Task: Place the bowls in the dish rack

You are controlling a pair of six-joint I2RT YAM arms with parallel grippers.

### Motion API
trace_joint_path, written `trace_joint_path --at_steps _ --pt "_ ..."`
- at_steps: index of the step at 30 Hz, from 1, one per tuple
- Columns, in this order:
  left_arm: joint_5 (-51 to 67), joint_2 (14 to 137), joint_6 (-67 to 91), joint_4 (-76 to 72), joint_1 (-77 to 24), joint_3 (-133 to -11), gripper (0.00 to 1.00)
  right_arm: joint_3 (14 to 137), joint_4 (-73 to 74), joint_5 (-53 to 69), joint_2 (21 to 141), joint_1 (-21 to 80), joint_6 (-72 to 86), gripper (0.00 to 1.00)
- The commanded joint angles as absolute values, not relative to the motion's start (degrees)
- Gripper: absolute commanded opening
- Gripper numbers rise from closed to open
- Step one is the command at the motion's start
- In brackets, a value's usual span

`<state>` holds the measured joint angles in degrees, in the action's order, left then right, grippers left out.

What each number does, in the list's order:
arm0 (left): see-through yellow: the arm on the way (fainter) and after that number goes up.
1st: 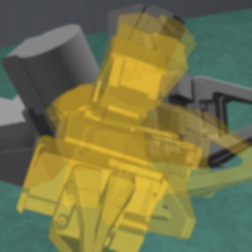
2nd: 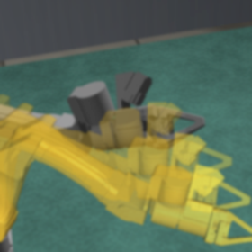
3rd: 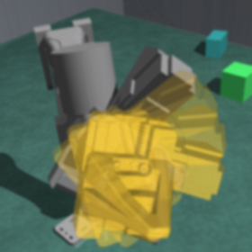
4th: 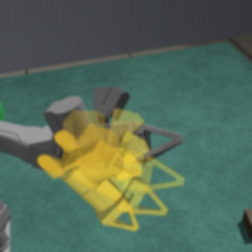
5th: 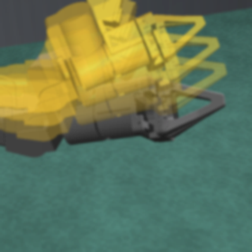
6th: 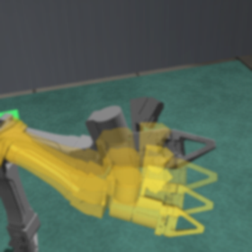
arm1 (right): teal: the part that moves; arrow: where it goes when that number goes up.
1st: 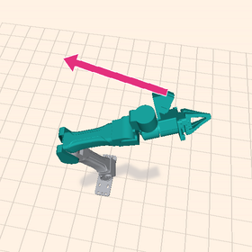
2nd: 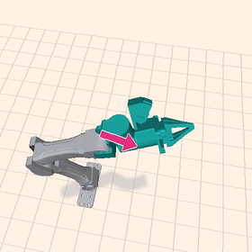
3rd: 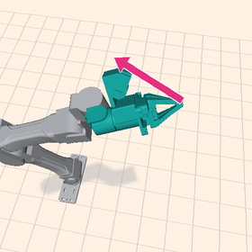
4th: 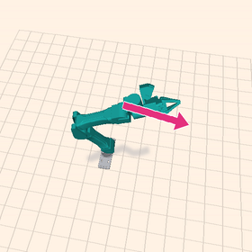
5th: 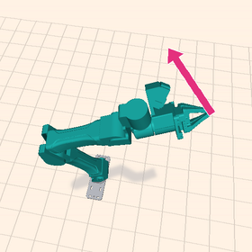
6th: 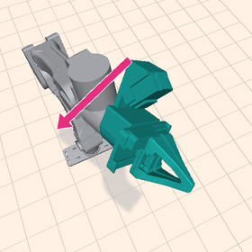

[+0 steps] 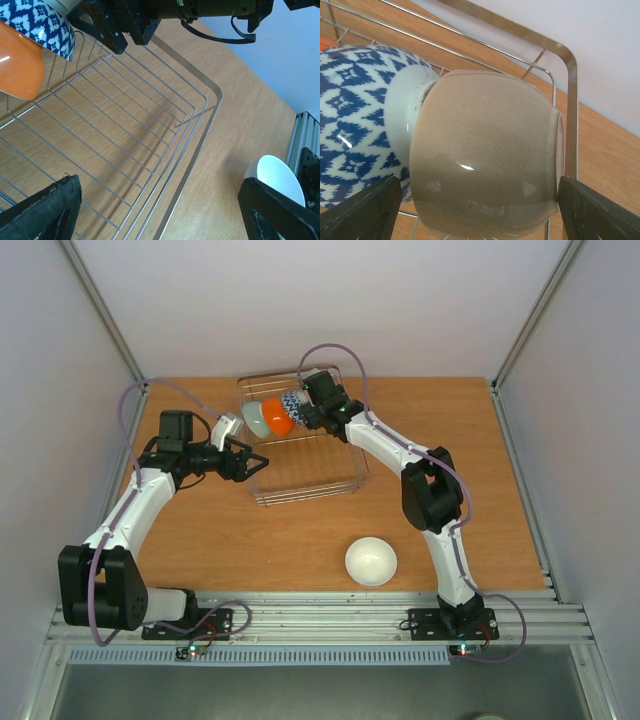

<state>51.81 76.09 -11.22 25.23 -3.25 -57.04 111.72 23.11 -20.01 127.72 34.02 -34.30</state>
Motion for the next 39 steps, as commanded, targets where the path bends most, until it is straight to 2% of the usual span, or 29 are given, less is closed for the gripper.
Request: trace_joint_path --at_steps 1,9,23,33,39 --pt "52.22 75.14 -12.41 23.55 -3.16 -56.60 0.86 110.93 21.45 -18.58 124.23 34.30 -33.04 0.87" --pt "52.20 74.97 -12.50 23.64 -3.16 -56.60 0.86 109.14 21.17 -17.32 121.92 34.24 -32.08 0.87" --pt "51.94 74.77 -12.24 23.66 -3.18 -56.69 0.86 101.85 26.92 -15.76 109.83 34.45 -28.78 0.86" --pt "52.73 75.16 -11.36 23.11 -3.16 -56.51 0.85 83.38 35.41 -11.86 92.02 34.70 -17.48 0.77" --pt "53.21 74.88 -11.08 22.89 -3.21 -56.44 0.85 71.91 42.08 -13.79 80.96 35.90 -12.79 0.74"
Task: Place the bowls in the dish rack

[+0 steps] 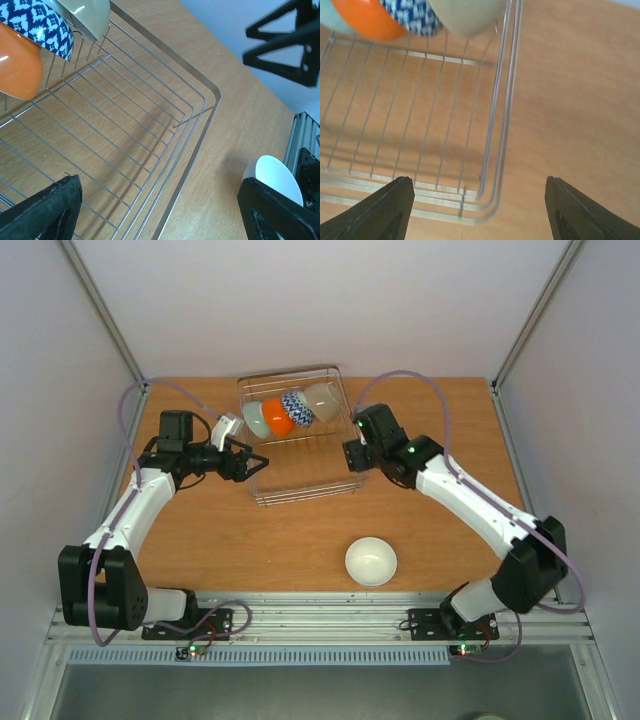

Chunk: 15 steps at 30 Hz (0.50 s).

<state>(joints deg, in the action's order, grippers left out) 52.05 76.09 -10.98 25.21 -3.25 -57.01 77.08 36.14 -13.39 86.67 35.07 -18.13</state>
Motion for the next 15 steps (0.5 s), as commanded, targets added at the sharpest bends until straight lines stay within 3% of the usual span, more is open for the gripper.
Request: trace_joint_path --at_steps 1,15 --pt "53.39 74.88 -11.01 22.81 -3.17 -56.43 0.85 70.03 42.78 -13.75 79.28 35.94 -12.42 0.74" --pt "53.83 74.77 -10.58 22.58 -3.16 -56.43 0.85 51.83 51.65 -5.40 63.05 37.02 -0.40 0.67"
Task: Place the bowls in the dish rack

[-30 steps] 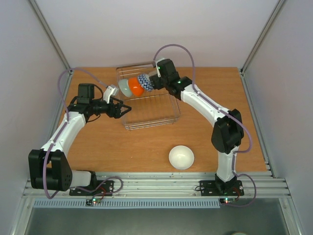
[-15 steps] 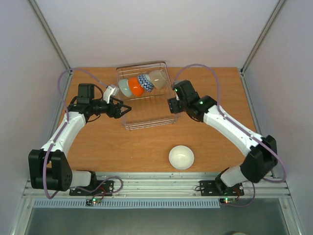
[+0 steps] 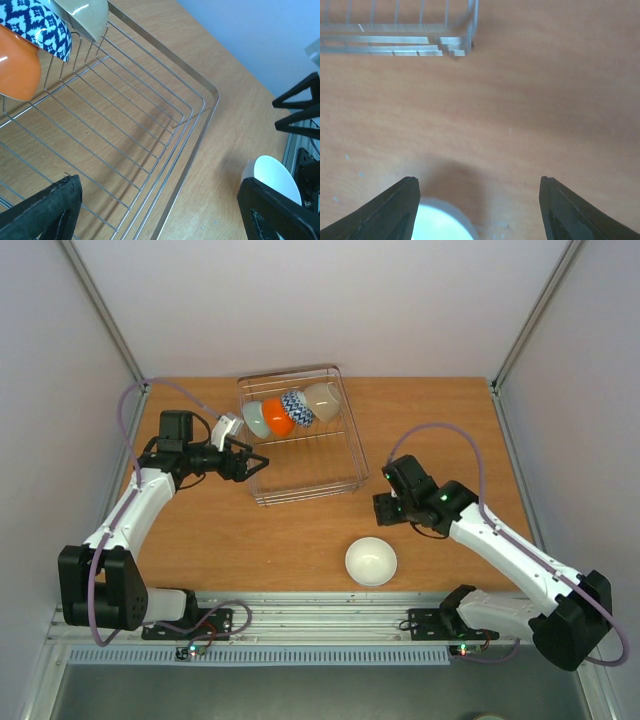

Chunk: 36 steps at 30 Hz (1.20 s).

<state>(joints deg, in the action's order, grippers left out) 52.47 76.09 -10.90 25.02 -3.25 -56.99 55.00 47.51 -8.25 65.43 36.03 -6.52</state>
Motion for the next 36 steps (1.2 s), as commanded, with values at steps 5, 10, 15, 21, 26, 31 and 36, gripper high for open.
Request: trace_joint_path --at_steps 5,10,15,21,26,31,36 --pt "54.14 75.21 -10.38 22.35 -3.16 -56.34 0.85 48.66 53.92 -5.68 60.32 37.91 3.84 0.67" --pt "54.49 75.41 -10.26 22.22 -3.16 -56.25 0.85 47.57 55.98 -6.06 59.25 38.63 5.53 0.67" --pt "54.58 75.24 -10.20 22.11 -3.16 -56.21 0.85 46.02 55.81 -5.17 59.14 40.31 7.02 0.67" --pt "54.14 75.15 -10.24 22.26 -3.16 -56.34 0.85 43.01 53.61 -3.84 60.29 43.49 10.41 0.65" --pt "54.05 75.39 -10.20 22.31 -3.19 -56.34 0.85 41.17 52.88 -4.30 60.79 44.93 12.05 0.61" --pt "54.21 75.68 -10.20 22.30 -3.23 -56.34 0.85 39.38 51.14 -3.71 61.04 46.13 13.45 0.53" --pt "54.31 75.67 -10.11 22.24 -3.21 -56.34 0.85 38.48 50.02 -3.75 61.58 47.64 14.44 0.48"
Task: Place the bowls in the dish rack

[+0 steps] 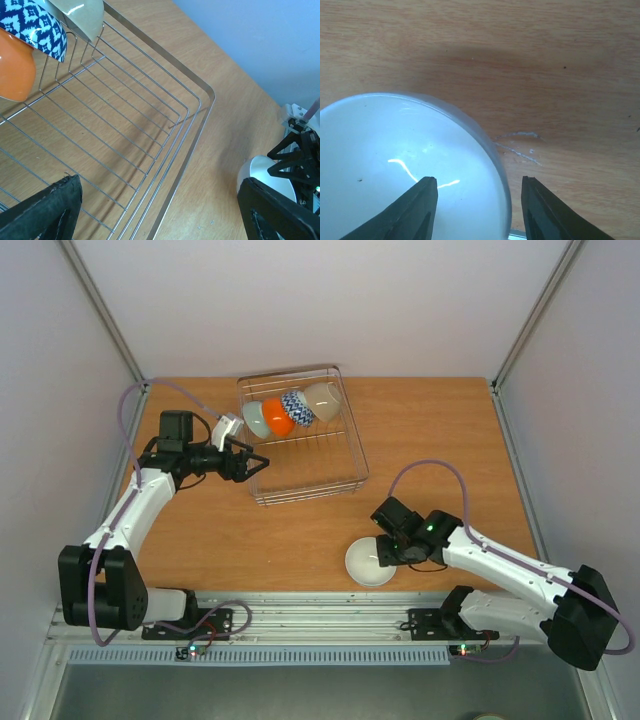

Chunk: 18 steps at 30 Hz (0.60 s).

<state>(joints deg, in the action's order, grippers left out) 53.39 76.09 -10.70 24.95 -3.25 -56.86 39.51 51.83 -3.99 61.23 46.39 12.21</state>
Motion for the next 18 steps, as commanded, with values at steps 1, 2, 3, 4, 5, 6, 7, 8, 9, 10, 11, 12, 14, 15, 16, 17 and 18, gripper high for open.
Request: trace_joint_path --at_steps 1,2,3,4,5,6,7,8,9,10,11,12,14,15,16,17,18 --pt "54.24 75.67 -10.17 22.21 -3.17 -56.34 0.85 38.18 49.67 -3.59 61.82 47.90 14.56 0.47" --pt "54.23 75.67 -10.19 22.19 -3.16 -56.34 0.85 37.84 49.36 -3.52 61.98 48.10 14.77 0.46" --pt "54.23 75.65 -10.16 22.23 -3.16 -56.29 0.85 37.61 48.98 -3.44 62.35 48.34 14.97 0.45" --pt "54.23 75.67 -10.13 22.18 -3.16 -56.33 0.85 37.40 48.77 -3.51 62.62 48.53 15.14 0.44" --pt "54.22 75.62 -10.11 22.20 -3.21 -56.34 0.85 37.24 48.60 -3.60 62.91 48.66 15.32 0.44" --pt "54.23 75.60 -10.06 22.15 -3.17 -56.34 0.85 37.12 48.34 -3.60 63.14 48.81 15.43 0.43" --pt "54.23 75.59 -10.07 22.19 -3.16 -56.34 0.85 37.03 48.15 -3.60 63.38 48.93 15.50 0.42" --pt "54.23 75.59 -10.04 22.20 -3.16 -56.26 0.85 36.94 47.94 -3.60 63.65 49.09 15.62 0.41" --pt "54.23 75.59 -10.09 22.18 -3.16 -56.30 0.85 36.92 47.76 -3.60 63.85 49.25 15.71 0.40" --pt "54.18 75.63 -10.03 22.22 -3.16 -56.33 0.85 36.91 47.62 -3.60 64.11 49.38 15.80 0.39" --pt "54.15 75.60 -10.02 22.20 -3.16 -56.29 0.85 36.91 47.45 -3.54 64.40 49.56 15.77 0.38" --pt "54.21 75.59 -10.02 22.17 -3.16 -56.26 0.85 36.90 47.26 -3.52 64.65 49.71 15.89 0.36" --pt "54.14 75.59 -10.01 22.11 -3.21 -56.25 0.85 36.91 46.96 -3.39 65.06 49.99 15.84 0.31" --pt "54.22 75.57 -10.02 22.11 -3.19 -56.25 0.85 36.91 46.94 -3.40 65.36 50.08 15.98 0.28" --pt "54.23 75.58 -10.02 22.13 -3.17 -56.25 0.85 37.00 46.87 -3.55 65.49 50.17 16.04 0.26" --pt "54.16 75.59 -10.06 22.14 -3.19 -56.25 0.85 36.99 46.85 -3.64 65.57 50.31 16.02 0.25" --pt "54.10 75.59 -10.17 22.06 -3.17 -56.25 0.85 37.04 46.78 -3.75 65.58 50.40 16.15 0.23"
